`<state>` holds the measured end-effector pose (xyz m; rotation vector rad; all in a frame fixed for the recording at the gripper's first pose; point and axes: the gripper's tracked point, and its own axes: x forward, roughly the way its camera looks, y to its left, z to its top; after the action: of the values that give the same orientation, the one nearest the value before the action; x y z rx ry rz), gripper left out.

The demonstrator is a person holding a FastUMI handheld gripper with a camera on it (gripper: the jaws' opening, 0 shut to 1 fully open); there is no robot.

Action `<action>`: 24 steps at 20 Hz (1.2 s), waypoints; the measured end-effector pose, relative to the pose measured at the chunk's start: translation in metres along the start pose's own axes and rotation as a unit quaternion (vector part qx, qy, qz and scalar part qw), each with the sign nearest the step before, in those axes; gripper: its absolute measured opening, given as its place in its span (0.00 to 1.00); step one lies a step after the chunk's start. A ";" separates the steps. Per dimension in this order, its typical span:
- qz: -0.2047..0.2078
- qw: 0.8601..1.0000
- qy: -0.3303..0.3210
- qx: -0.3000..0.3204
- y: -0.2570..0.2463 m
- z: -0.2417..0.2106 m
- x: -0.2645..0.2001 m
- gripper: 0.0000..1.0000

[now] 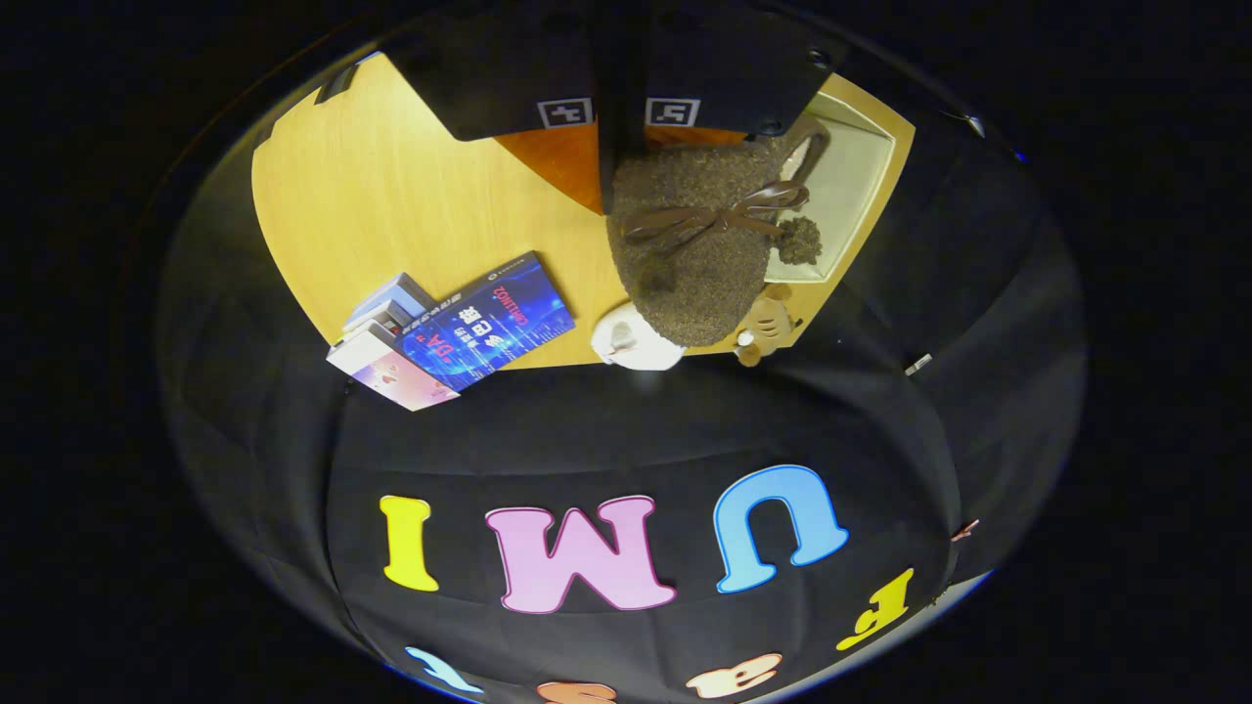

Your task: Open the storage box then place both shoes into the box .Put the left shoe in first, then the right shoe, with the right side of both shoes facing outward in a uniform manner.

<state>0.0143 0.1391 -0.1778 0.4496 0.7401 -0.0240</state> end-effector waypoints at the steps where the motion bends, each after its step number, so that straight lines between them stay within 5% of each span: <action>1: 0.006 1.000 -0.002 -0.003 0.013 0.003 0.005 0.05; 8: 0.026 1.000 0.009 -0.005 0.096 0.001 0.036 0.05; 16: -0.057 0.995 0.083 -0.026 0.108 -0.063 0.085 0.05; 24: -0.093 0.987 0.120 -0.058 0.107 -0.093 0.098 0.06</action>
<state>0.0459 0.2869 -0.2610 0.2735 1.0135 -0.1033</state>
